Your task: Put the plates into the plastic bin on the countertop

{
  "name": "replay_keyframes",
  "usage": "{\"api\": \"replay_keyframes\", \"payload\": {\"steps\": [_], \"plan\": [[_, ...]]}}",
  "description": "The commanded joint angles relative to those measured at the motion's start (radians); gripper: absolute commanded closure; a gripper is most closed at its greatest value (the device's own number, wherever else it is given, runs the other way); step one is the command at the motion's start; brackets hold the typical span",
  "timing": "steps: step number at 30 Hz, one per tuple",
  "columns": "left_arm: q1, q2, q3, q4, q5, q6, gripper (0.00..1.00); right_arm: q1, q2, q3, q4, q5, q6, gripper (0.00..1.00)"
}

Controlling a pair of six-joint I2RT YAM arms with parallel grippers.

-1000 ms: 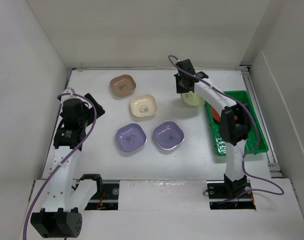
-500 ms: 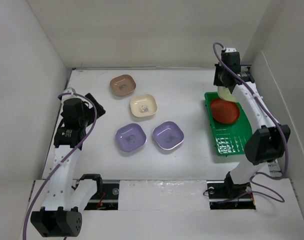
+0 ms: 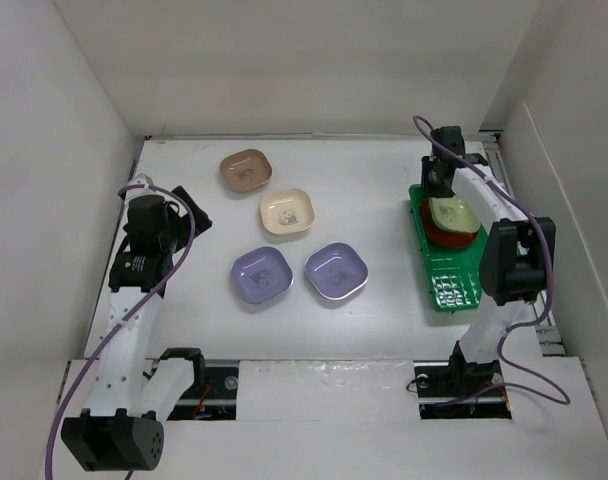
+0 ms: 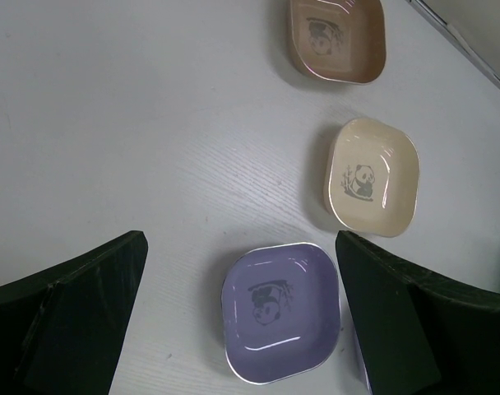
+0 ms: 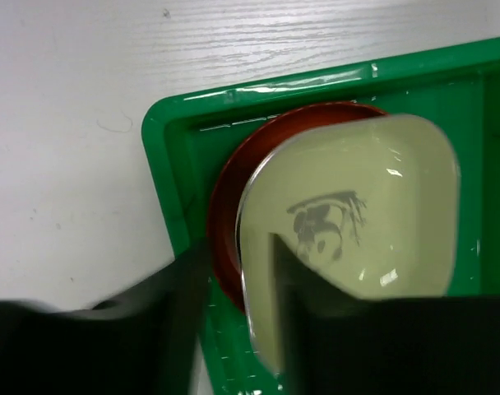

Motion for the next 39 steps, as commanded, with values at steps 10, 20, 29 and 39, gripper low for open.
{"api": "replay_keyframes", "payload": {"steps": [10,20,29,39], "plan": [[-0.002,0.016,0.008,0.017,0.007,0.012,0.0,0.277,-0.14,0.041,0.065,0.048,0.046,0.13],[-0.002,0.036,0.008,0.017,-0.003,0.012,0.0,0.483,0.193,0.311,0.086,-0.135,0.046,0.25],[-0.002,0.036,0.008,0.017,0.007,0.012,0.0,0.51,0.419,0.463,0.092,-0.217,0.084,0.33],[-0.002,0.036,0.008,0.017,0.016,0.012,0.0,0.492,0.476,0.432,0.051,-0.179,0.102,0.98]]}}
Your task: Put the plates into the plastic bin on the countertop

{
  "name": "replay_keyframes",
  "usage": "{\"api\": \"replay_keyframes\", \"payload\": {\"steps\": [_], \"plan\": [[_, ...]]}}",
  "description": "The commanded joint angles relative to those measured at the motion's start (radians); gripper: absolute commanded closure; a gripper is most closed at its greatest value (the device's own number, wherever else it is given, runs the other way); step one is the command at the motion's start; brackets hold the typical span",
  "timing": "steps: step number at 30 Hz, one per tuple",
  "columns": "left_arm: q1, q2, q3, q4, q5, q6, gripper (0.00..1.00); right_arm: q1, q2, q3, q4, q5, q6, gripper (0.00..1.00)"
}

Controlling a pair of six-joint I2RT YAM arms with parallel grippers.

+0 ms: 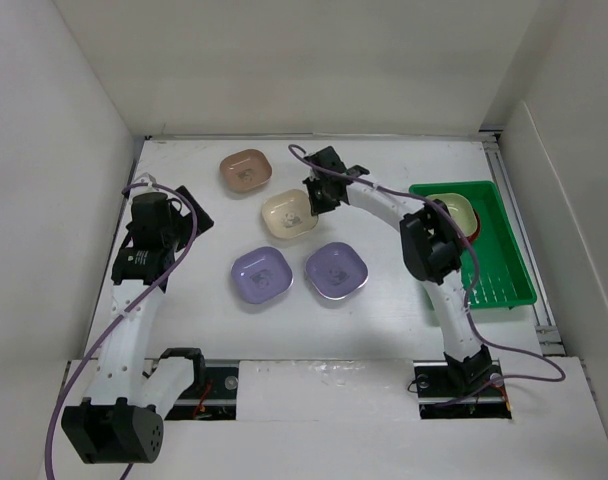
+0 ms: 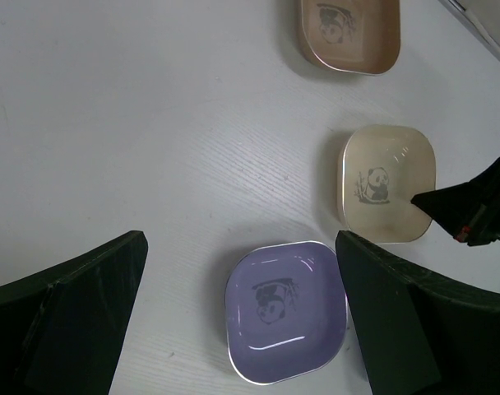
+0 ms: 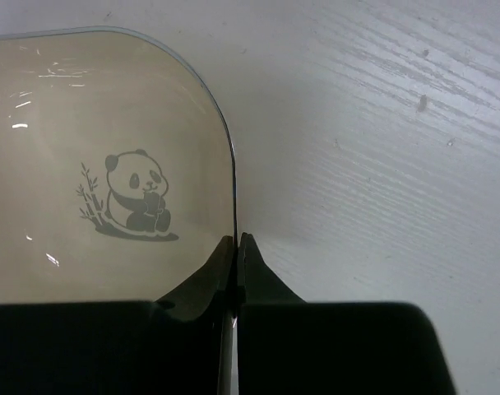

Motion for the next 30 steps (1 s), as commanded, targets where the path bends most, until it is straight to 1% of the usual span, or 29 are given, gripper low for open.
{"api": "replay_keyframes", "payload": {"steps": [1,3,4,7,8,9,10,11,12,13,14,15,16,17,18,21,25,30], "plan": [[-0.002,-0.007,0.008,0.015,0.014,0.011,0.0,-0.018,-0.013,0.001,-0.022,0.053,0.002,1.0],[-0.002,-0.007,0.008,0.015,0.014,0.011,0.0,-0.033,-0.099,-0.06,-0.022,0.094,0.002,1.0],[-0.002,-0.007,0.008,0.015,0.014,0.011,0.0,-0.058,-0.184,-0.144,0.014,0.104,0.011,1.0],[-0.002,-0.007,0.008,0.015,0.014,0.011,0.0,-0.115,-0.32,-0.256,0.045,0.104,0.02,1.0],[-0.002,-0.007,0.008,0.015,0.014,0.011,0.0,-0.162,-0.366,-0.325,0.068,0.104,0.02,1.0],[-0.002,-0.007,0.008,0.015,0.025,0.011,0.0,-0.19,-0.457,-0.362,0.079,0.104,0.02,1.0],[-0.002,-0.007,0.008,0.015,0.025,0.011,0.0,-0.219,-0.502,-0.399,0.088,0.095,0.02,1.0],[-0.002,-0.007,0.008,0.015,0.025,0.011,0.0,-0.286,-0.544,-0.472,0.088,0.094,0.02,1.0],[-0.002,-0.007,0.008,0.015,0.025,0.011,0.0,-0.323,-0.626,-0.511,0.097,0.094,0.02,1.0],[-0.002,-0.007,0.008,0.015,0.034,0.011,0.0,-0.36,-0.67,-0.557,0.109,0.081,0.034,1.0],[-0.002,-0.016,0.008,0.024,0.034,0.011,0.0,-0.439,-0.71,-0.605,0.155,0.041,0.034,1.0],[-0.002,-0.016,0.008,0.024,0.034,0.011,0.0,-0.478,-0.745,-0.693,0.18,0.015,0.044,1.0],[-0.002,-0.016,0.008,0.024,0.043,0.011,0.0,-0.515,-0.797,-0.73,0.203,-0.008,0.045,1.0],[-0.002,-0.016,0.008,0.024,0.043,0.011,0.0,-0.547,-0.811,-0.755,0.214,-0.019,0.045,1.0],[-0.002,-0.016,0.008,0.024,0.043,0.011,0.0,-0.607,-0.82,-0.766,0.194,-0.019,0.035,1.0],[-0.002,-0.016,0.008,0.024,0.053,0.011,0.0,-0.705,-0.843,-0.777,0.183,0.025,0.003,1.0],[-0.002,0.002,0.008,0.033,0.062,0.02,0.0,-0.779,-0.866,-0.786,0.183,0.056,0.003,1.0],[-0.002,0.012,0.008,0.033,0.071,0.02,0.0,-0.822,-0.848,-0.786,0.183,0.07,0.012,1.0]]}}
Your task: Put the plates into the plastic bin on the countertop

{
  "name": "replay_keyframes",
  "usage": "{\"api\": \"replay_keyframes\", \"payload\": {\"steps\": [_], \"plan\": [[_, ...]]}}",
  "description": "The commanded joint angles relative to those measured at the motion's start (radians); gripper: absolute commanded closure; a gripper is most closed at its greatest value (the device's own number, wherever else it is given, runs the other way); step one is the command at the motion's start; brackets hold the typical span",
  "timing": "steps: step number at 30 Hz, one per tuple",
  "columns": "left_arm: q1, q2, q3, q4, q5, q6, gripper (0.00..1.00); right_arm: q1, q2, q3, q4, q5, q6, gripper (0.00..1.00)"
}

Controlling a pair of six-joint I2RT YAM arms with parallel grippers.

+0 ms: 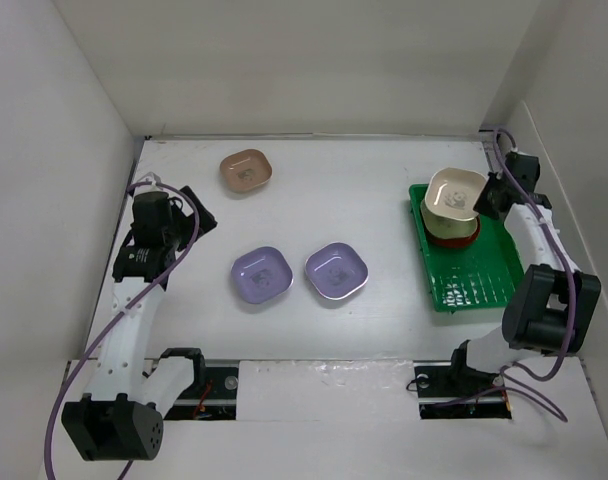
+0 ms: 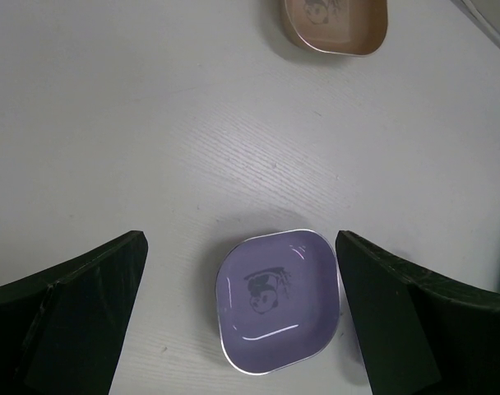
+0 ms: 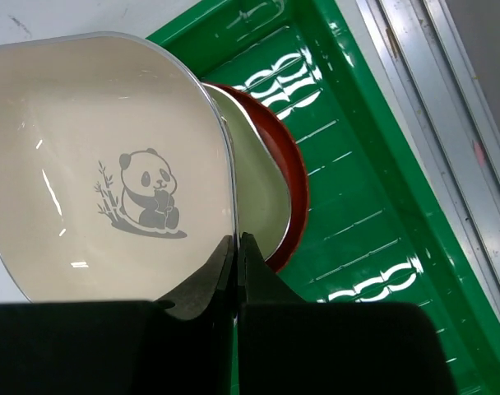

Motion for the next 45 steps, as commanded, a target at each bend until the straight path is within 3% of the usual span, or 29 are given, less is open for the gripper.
{"api": "replay_keyframes", "payload": {"steps": [1,3,5,6,10,15,19,27,30,40,45], "plan": [[-0.002,-0.002,0.008,0.031,0.015,0.013,0.0,-0.014,-0.002,0.002,0.047,0.001,-0.001,0.99],[-0.002,-0.002,0.008,0.031,0.015,0.013,0.0,-0.014,0.017,0.011,0.033,-0.008,-0.001,0.9],[-0.002,-0.002,0.008,0.031,0.015,0.013,0.0,0.009,0.017,0.022,0.021,0.003,-0.001,0.72],[-0.002,-0.002,0.008,0.031,0.015,0.013,0.0,0.02,0.008,0.022,0.021,0.012,-0.001,0.46],[-0.002,-0.002,0.008,0.031,0.015,0.013,0.0,0.092,-0.104,0.042,0.021,0.023,-0.001,0.1],[-0.002,-0.002,0.008,0.031,0.005,0.013,0.0,0.256,-0.164,0.08,-0.031,-0.031,-0.066,0.08],[-0.002,-0.002,0.008,0.031,0.005,0.013,0.0,0.508,-0.164,0.07,-0.06,-0.057,-0.098,0.08],[-0.002,-0.002,0.008,0.031,-0.013,0.013,0.0,0.849,-0.091,-0.093,0.076,-0.034,0.008,0.19],[-0.002,-0.011,0.008,0.031,-0.013,0.013,0.0,0.963,-0.055,-0.134,0.105,0.067,0.042,0.2],[-0.002,-0.011,0.008,0.031,-0.013,0.013,0.0,0.907,0.043,-0.162,0.138,0.175,0.005,0.2],[-0.002,-0.002,0.008,0.031,-0.004,0.013,0.0,0.842,0.15,-0.153,0.173,0.097,-0.049,0.3]]}}
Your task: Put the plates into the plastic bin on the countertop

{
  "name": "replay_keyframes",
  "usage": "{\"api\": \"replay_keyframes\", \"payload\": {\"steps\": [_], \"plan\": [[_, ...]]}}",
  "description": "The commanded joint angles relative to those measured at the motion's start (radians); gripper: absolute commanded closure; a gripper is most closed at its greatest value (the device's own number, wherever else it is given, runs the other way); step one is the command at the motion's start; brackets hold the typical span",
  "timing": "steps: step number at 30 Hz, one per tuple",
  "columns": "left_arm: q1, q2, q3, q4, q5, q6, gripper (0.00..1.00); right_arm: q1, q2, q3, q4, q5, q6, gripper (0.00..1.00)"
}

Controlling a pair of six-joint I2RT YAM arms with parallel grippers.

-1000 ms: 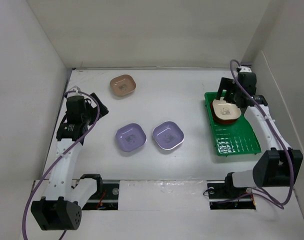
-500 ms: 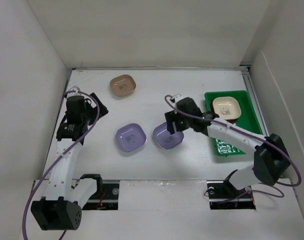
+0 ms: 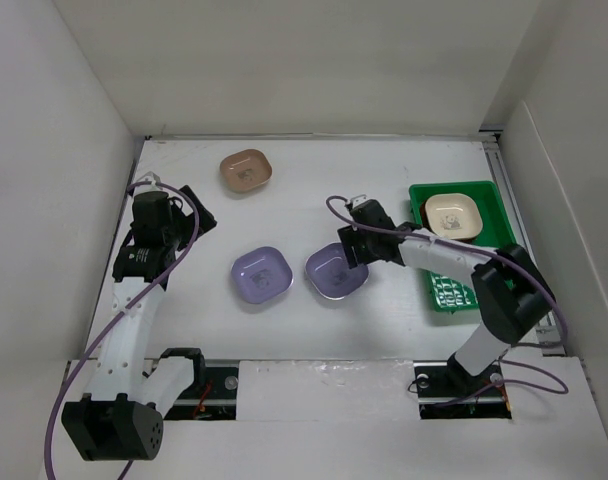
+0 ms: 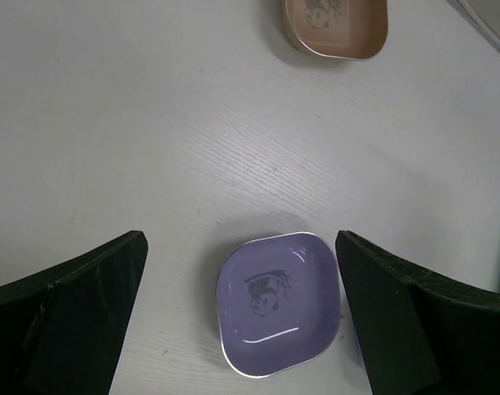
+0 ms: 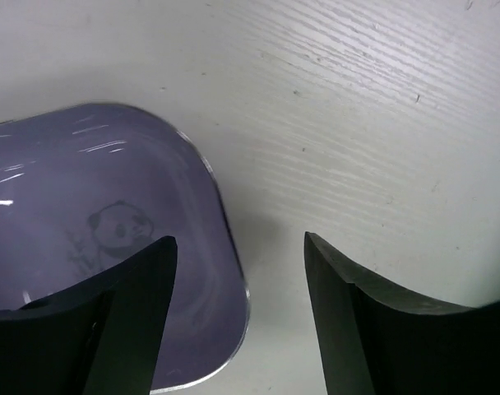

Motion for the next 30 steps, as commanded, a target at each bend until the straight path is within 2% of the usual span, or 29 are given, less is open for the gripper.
{"api": "replay_keyframes", "payload": {"steps": [1,4,5,6,7,9,15,21,27,30], "plan": [[-0.002,-0.004,0.008,0.025,0.001,0.013,0.0,-0.04,0.056,0.016,0.067,-0.057,-0.041,0.32],[-0.002,-0.004,0.008,0.025,0.001,0.013,0.0,-0.059,0.099,0.016,0.094,-0.081,-0.041,0.45],[-0.002,-0.004,0.008,0.025,0.001,0.013,0.0,-0.059,0.099,0.016,0.107,-0.098,-0.041,0.53],[-0.002,-0.004,0.008,0.025,0.001,0.013,0.0,-0.068,0.108,0.007,0.107,-0.098,-0.041,0.64],[-0.002,-0.004,0.008,0.025,0.001,0.013,0.0,-0.068,0.108,0.007,0.107,-0.098,-0.029,0.85],[-0.002,-0.004,0.008,0.025,0.001,0.013,0.0,-0.068,0.09,0.007,0.107,-0.085,-0.015,1.0],[-0.002,-0.004,0.008,0.025,0.001,0.013,0.0,-0.19,-0.07,0.017,0.044,-0.011,0.012,1.0],[-0.002,-0.004,0.008,0.025,0.023,0.013,0.0,-0.463,-0.199,0.126,-0.071,0.047,-0.063,1.0],[-0.002,-0.004,0.008,0.025,0.033,0.013,0.0,-0.701,-0.222,0.16,-0.07,-0.006,-0.072,1.0],[-0.002,0.005,0.008,0.025,0.033,0.013,0.0,-0.773,-0.211,0.16,-0.058,-0.043,-0.063,1.0]]}}
